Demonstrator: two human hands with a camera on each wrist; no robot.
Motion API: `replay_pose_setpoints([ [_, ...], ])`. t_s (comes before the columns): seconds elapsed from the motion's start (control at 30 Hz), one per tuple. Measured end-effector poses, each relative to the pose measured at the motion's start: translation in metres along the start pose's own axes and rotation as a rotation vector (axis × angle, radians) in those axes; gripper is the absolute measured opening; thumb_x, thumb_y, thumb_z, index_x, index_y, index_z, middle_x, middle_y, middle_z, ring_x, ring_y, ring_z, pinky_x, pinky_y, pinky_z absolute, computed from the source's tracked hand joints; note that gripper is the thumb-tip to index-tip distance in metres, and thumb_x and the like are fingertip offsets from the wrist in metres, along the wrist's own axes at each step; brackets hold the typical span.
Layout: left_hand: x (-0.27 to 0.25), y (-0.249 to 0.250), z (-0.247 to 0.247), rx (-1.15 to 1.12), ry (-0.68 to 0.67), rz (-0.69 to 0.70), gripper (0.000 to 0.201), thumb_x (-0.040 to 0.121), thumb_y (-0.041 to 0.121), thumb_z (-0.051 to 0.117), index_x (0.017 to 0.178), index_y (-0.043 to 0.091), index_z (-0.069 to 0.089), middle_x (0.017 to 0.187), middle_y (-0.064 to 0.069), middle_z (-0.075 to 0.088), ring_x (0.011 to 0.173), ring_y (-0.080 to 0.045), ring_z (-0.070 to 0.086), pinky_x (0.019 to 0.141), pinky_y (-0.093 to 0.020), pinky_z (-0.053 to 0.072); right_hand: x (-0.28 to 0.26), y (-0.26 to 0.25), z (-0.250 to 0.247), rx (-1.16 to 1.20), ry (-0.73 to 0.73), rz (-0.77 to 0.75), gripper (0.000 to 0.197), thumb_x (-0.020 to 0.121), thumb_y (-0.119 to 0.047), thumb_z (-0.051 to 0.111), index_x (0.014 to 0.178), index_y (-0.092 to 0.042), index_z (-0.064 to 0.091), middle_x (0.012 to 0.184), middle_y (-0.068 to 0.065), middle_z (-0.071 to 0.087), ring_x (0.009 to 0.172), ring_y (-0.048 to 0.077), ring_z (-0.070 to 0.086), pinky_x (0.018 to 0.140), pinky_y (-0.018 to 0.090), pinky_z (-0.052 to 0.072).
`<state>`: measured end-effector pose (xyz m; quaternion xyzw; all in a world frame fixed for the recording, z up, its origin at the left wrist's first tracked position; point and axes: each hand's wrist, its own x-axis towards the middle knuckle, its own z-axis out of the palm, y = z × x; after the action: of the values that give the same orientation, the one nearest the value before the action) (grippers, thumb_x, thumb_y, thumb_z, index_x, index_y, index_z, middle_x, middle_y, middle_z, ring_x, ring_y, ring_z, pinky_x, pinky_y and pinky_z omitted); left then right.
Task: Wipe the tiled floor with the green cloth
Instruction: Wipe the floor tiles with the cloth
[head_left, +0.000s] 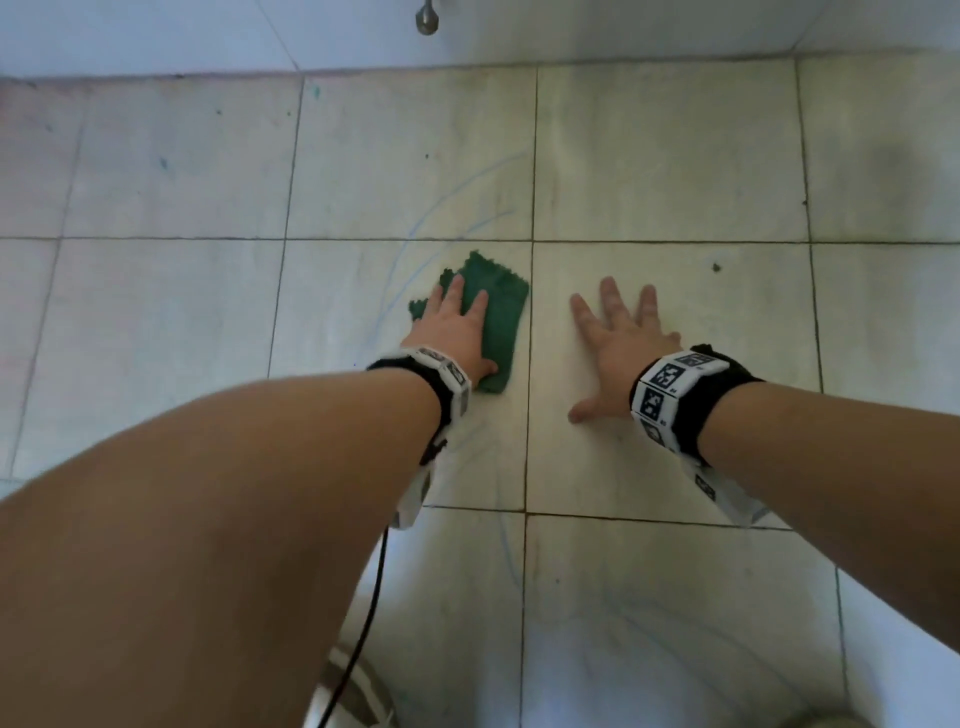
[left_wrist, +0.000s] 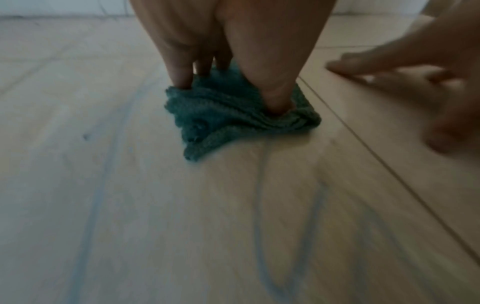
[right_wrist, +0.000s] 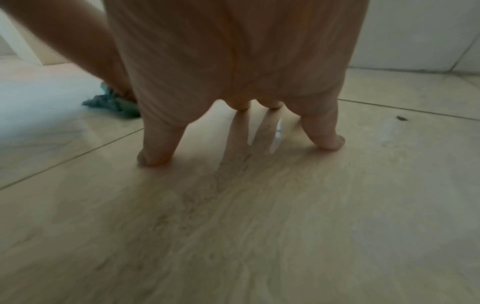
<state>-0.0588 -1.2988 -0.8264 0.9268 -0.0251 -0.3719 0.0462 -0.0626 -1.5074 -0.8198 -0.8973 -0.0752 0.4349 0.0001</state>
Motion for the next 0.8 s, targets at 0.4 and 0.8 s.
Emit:
replay_pose_setpoints([
  [0.4,0.016,0.049,-0.014,0.068,-0.083,0.136,0.095,0.092,0.035,0.067,0.158,0.024,-0.001,0.162,0.007,-0.024,0.149,-0.036,-0.016,0.117,-0.063,0.017,0.015,-0.007,-0.019,-0.035,-0.075,0.011,0.156,0.052,-0.063,0.089,0.146,-0.041,-0.034,0.150,0.000,-0.049,0.139,0.050,-0.034,0.109,0.076,0.015],
  [0.8,0.100,0.021,-0.082,-0.067,0.029,0.015,0.101,0.090,0.042,0.067,0.158,0.019,-0.004,0.164,-0.002,-0.017,0.151,-0.032,-0.012,0.121,-0.055,0.011,0.034,-0.011,-0.047,0.023,-0.118,0.066,0.156,0.053,-0.055,0.092,0.143,-0.045,-0.036,0.144,-0.002,-0.055,0.136,0.052,-0.037,0.106,0.078,0.019],
])
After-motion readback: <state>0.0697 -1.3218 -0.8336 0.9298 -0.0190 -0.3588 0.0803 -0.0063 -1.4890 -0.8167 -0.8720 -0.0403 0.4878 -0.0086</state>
